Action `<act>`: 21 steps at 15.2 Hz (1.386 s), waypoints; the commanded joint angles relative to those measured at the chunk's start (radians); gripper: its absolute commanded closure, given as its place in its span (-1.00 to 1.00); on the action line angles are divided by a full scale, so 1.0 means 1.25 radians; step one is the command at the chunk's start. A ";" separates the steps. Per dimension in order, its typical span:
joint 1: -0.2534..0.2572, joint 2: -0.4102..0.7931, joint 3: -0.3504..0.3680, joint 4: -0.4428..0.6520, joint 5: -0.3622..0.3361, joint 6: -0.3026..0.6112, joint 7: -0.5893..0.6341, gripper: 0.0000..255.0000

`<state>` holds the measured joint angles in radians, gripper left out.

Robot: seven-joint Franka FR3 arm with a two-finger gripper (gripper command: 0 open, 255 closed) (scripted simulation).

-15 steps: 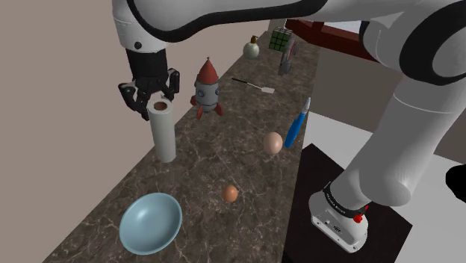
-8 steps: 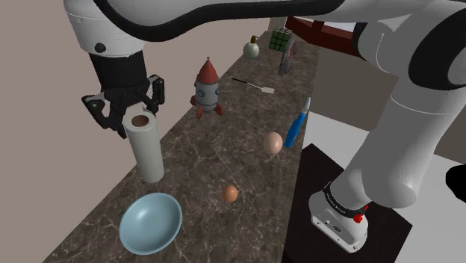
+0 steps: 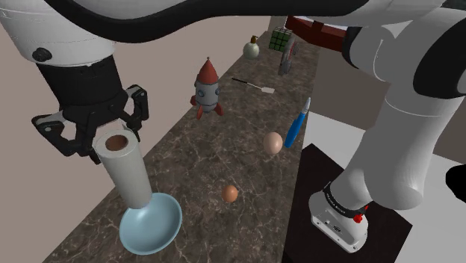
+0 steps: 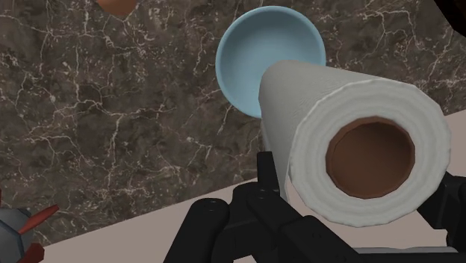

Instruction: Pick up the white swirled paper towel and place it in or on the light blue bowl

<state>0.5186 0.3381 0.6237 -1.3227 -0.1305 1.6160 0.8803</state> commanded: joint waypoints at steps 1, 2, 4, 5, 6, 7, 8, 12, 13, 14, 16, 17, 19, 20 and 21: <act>-0.001 -0.001 0.000 -0.020 0.000 0.019 0.003 1.00; -0.003 -0.003 0.000 -0.035 0.002 0.031 0.002 1.00; -0.007 -0.007 -0.001 -0.062 0.004 0.055 0.001 1.00; -0.009 -0.009 -0.001 -0.075 0.005 0.066 0.000 1.00; -0.011 -0.010 -0.001 -0.087 0.005 0.078 0.000 1.00; -0.013 -0.011 -0.001 -0.100 0.006 0.089 -0.001 1.00; -0.014 -0.012 -0.002 -0.111 0.006 0.100 -0.001 1.00; -0.019 -0.013 -0.003 -0.156 0.006 0.143 -0.002 1.00; -0.020 -0.013 -0.004 -0.167 0.006 0.154 -0.002 1.00; -0.021 -0.012 -0.004 -0.177 0.005 0.164 -0.002 1.00; -0.022 -0.011 -0.005 -0.196 0.004 0.185 -0.001 1.00; -0.022 -0.009 -0.006 -0.206 0.003 0.196 -0.001 1.00; -0.023 -0.006 -0.007 -0.224 0.001 0.216 0.000 1.00; -0.023 -0.005 -0.008 -0.232 0.000 0.226 0.000 1.00; -0.024 -0.003 -0.008 -0.241 -0.002 0.236 0.001 1.00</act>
<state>0.4892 0.3340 0.6135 -1.6132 -0.1318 1.8996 0.8800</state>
